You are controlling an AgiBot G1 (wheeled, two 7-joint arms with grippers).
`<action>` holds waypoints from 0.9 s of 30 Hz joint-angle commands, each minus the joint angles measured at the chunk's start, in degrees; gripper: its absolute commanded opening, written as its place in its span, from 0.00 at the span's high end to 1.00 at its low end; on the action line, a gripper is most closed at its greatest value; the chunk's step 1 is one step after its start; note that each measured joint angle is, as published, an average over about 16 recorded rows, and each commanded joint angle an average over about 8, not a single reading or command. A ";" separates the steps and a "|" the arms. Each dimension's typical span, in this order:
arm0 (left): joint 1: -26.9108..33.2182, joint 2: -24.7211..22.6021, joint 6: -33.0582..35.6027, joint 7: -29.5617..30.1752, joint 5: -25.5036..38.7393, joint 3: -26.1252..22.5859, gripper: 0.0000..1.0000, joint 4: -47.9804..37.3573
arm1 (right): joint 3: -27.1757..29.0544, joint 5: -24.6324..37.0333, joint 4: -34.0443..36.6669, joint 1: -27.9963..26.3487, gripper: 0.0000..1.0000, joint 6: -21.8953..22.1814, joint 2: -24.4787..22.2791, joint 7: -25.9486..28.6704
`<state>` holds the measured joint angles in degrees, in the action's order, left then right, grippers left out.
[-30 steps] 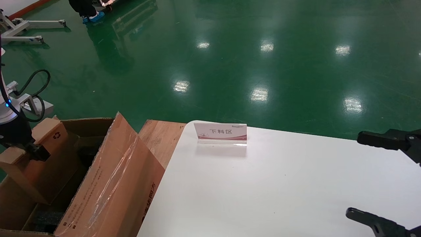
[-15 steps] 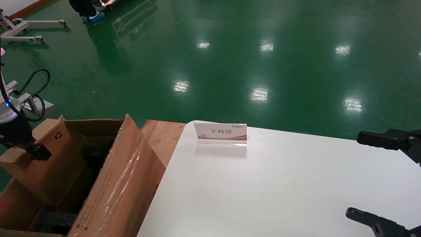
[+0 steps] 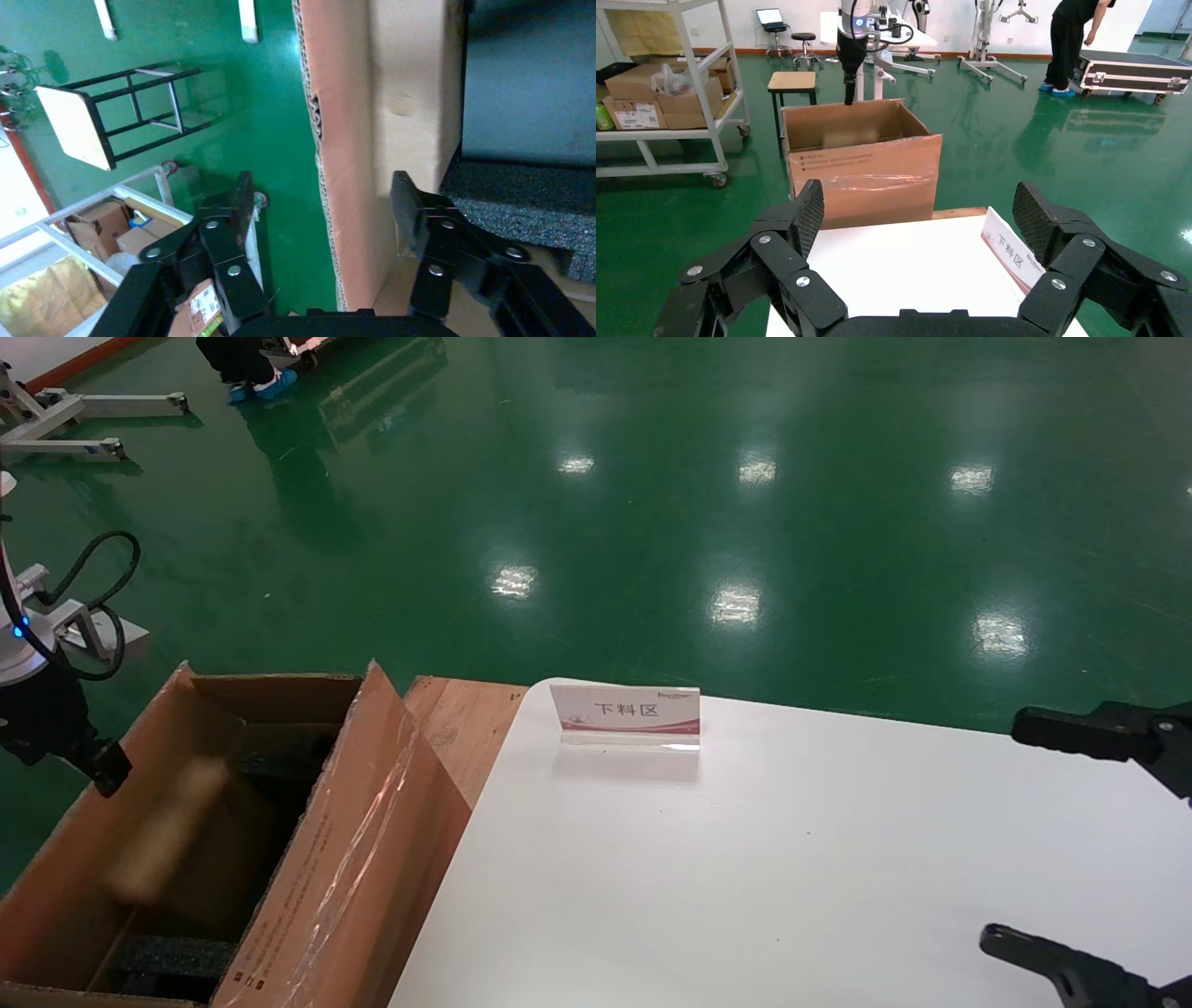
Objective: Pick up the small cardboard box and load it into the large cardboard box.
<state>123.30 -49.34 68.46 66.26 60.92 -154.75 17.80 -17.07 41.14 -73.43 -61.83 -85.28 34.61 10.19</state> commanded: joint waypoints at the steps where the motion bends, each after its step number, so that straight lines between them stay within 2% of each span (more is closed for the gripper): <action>1: 0.00 -0.01 0.01 0.01 0.01 -0.01 0.00 -0.01 | 0.01 0.00 0.00 0.00 0.00 0.00 0.00 0.00; 8: 0.67 0.05 -0.71 -1.04 -0.40 0.46 0.00 0.47 | 0.00 0.00 0.01 -0.01 0.00 -0.01 0.00 -0.01; 15: 5.01 0.45 -3.71 -5.88 -1.11 2.00 0.00 4.27 | -0.02 -0.01 0.04 -0.03 0.00 -0.01 0.00 -0.02; 22: 13.45 2.31 -8.56 -10.73 -1.29 4.04 0.00 14.59 | -0.04 -0.03 0.05 -0.04 0.00 -0.01 0.00 -0.04; 27: 20.16 4.79 -12.30 -11.62 -0.16 4.74 0.00 25.02 | -0.06 -0.03 0.05 -0.04 0.00 -0.01 -0.01 -0.04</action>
<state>142.70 -44.78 56.54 55.19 60.75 -150.19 41.90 -17.11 41.12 -73.37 -61.86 -85.28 34.60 10.15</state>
